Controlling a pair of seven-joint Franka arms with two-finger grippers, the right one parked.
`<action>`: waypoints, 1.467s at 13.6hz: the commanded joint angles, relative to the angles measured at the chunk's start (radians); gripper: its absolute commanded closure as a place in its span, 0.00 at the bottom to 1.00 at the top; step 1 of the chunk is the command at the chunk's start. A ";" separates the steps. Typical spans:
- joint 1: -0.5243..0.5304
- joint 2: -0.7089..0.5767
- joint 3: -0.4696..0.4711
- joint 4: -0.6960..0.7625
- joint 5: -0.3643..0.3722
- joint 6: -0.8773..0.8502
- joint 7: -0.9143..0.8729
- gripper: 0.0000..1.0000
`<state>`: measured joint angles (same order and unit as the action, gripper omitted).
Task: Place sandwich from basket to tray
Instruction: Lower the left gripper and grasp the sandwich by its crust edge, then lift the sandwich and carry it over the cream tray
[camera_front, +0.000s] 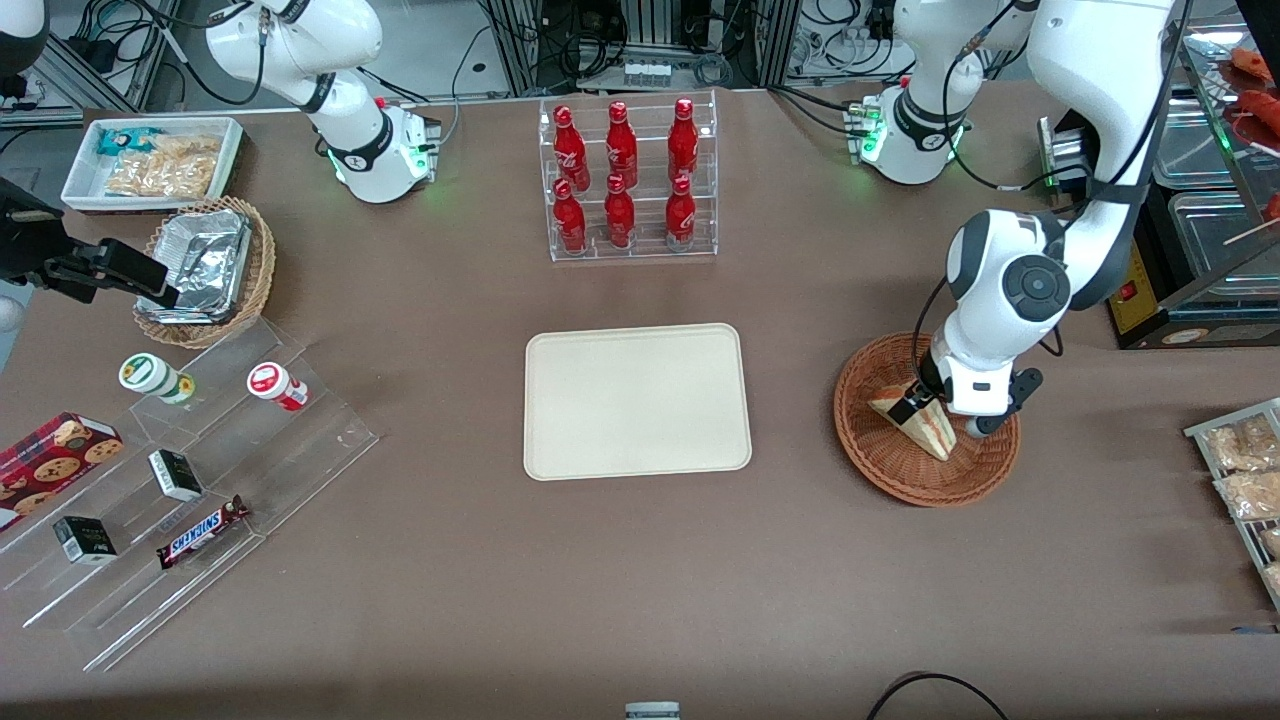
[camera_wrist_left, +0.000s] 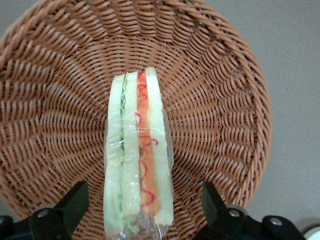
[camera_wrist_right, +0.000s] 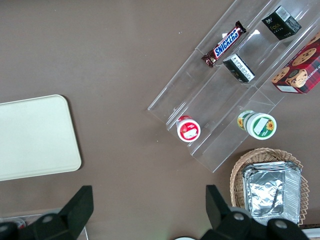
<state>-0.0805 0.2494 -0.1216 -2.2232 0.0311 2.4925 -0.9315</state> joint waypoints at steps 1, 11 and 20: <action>-0.012 0.025 0.007 -0.001 -0.002 0.023 -0.017 0.04; -0.008 -0.056 0.011 0.138 0.010 -0.232 0.020 0.82; -0.332 0.072 0.003 0.517 0.001 -0.515 0.005 0.83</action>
<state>-0.3283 0.2458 -0.1306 -1.7853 0.0311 1.9904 -0.9162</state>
